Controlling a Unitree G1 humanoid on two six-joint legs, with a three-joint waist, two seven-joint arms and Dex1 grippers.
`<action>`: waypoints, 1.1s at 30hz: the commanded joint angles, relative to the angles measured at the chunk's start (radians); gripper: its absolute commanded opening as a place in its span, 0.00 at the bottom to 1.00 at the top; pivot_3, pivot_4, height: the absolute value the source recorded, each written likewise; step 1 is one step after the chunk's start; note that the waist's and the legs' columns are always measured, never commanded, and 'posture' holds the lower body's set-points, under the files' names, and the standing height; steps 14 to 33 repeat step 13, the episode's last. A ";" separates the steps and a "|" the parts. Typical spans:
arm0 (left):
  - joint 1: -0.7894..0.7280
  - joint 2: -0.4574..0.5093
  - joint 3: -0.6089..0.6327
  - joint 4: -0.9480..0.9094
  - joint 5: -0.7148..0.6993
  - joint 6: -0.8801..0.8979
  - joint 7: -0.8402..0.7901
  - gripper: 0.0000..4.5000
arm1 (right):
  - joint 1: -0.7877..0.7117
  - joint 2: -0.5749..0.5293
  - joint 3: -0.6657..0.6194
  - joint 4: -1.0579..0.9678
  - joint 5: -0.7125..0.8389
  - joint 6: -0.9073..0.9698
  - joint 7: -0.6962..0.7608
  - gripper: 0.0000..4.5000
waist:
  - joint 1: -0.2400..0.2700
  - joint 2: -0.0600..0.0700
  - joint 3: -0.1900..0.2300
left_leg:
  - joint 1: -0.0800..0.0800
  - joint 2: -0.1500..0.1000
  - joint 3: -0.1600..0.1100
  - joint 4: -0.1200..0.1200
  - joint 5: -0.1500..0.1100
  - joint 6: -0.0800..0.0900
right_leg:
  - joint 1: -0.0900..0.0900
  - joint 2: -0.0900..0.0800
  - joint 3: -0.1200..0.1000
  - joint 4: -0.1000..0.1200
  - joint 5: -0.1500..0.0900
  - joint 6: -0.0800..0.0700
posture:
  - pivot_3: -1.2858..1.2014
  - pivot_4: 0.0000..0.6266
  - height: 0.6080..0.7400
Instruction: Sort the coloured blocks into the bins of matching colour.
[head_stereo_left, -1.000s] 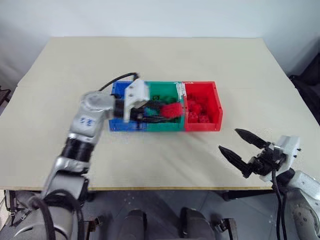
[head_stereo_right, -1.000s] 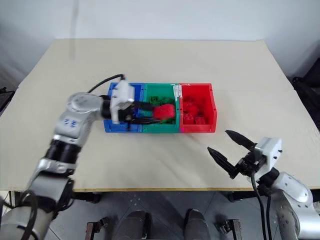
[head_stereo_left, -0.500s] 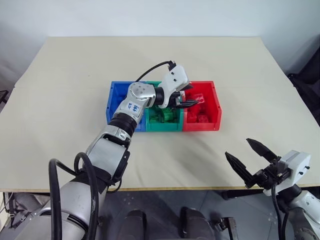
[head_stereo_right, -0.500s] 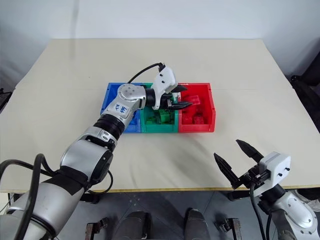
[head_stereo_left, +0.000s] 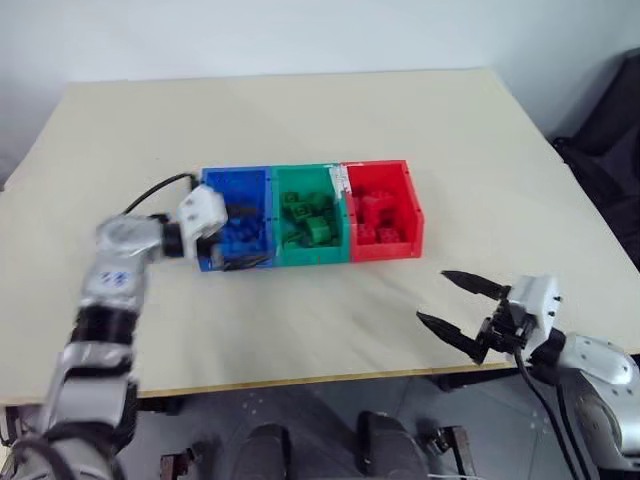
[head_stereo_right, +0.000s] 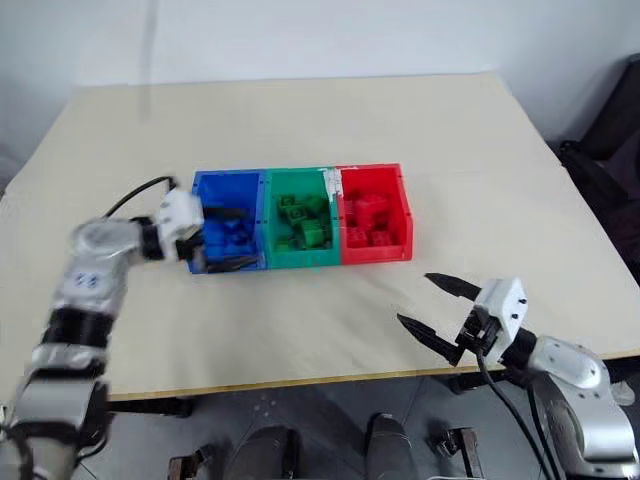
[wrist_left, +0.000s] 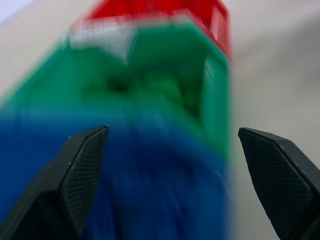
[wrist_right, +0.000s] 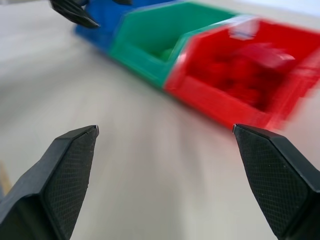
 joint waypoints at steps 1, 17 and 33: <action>0.239 0.081 0.210 -0.198 -0.113 0.039 0.016 0.98 | -0.100 -0.049 0.044 0.117 -0.025 -0.062 0.153 1.00 | 0.008 0.000 0.000 | 0.000 -0.001 0.000 0.001 -0.001 0.000 | 0.001 -0.001 0.000 0.000 0.000 0.000 | 0.52 0.24 1.00; 0.611 0.021 0.371 -0.509 -0.110 0.183 0.324 0.98 | -0.290 -0.023 0.046 0.357 -0.032 -0.106 0.219 1.00 | 0.033 -0.001 0.001 | 0.003 -0.001 0.001 0.002 -0.004 0.001 | 0.004 -0.002 0.000 -0.001 0.001 0.002 | 0.52 0.24 1.00; 0.611 0.021 0.371 -0.509 -0.110 0.183 0.324 0.98 | -0.290 -0.023 0.046 0.357 -0.032 -0.106 0.219 1.00 | 0.033 -0.001 0.001 | 0.003 -0.001 0.001 0.002 -0.004 0.001 | 0.004 -0.002 0.000 -0.001 0.001 0.002 | 0.52 0.24 1.00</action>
